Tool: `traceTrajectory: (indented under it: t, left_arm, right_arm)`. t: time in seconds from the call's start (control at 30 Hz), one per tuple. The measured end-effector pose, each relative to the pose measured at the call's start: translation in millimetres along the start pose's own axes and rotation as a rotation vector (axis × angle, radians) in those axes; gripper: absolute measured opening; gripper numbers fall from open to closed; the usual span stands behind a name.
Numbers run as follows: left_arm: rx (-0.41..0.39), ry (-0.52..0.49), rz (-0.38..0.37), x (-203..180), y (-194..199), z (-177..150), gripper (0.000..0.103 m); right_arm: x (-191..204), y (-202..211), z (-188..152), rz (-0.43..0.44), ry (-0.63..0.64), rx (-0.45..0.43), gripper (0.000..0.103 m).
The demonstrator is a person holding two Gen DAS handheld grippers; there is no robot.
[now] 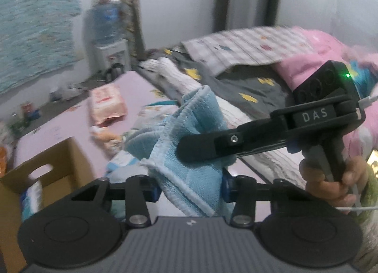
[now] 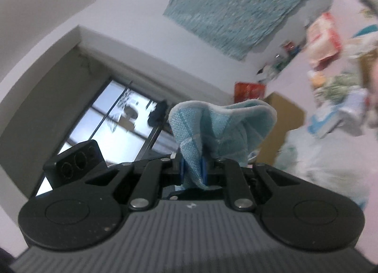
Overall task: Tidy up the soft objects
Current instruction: 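Carry the towel with the right tool into the box and open it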
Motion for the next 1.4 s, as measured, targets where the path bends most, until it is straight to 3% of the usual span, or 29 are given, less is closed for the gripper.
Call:
traceTrajectory:
  t: [0.3,0.5,0.63,0.87,1.13,1.27,1.4]
  left_arm:
    - [-0.089,0.201,0.174,87,71,-13,0.042]
    - [-0.076,0.323,0.258,165,69,-24,0.042]
    - [-0.038,0.382,0.287,214,39,-23,0.042]
    - [0.04,0.437,0.312,278,-33,-27,0.049]
    - [0.152,0.421,0.375,306,-99,-32,0.052]
    - [0.196,0.408,0.409,312,-118,-34,0.053]
    - [0.224,0.409,0.444,318,-131,-35,0.057]
  right_arm:
    - [79,-119,11,0.078,0.076,0.161,0.013]
    - [87,-222,9,0.061,0.04,0.27,0.013]
    - [73,-279,5,-0.029,0.032,0.322,0.013]
    - [3,-361,9,-0.266,-0.053,0.378,0.013]
    - [-68,-416,5,-0.538,-0.071,0.441,0.013]
    - [-90,-435,-1,-0.612,-0.036,0.503,0.013]
    - [-100,-454,-7,-0.643,-0.002,0.549,0.024]
Point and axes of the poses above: each gripper's, at about its wrist camera, not at the fingertips, and y roughly against the way its jaws point, x to its left, z to its top, the point moved 1 cm from there along -y, roughly the way its jaws point, and after that the axes turned 11 degrees about y, right-handed, at the moved point
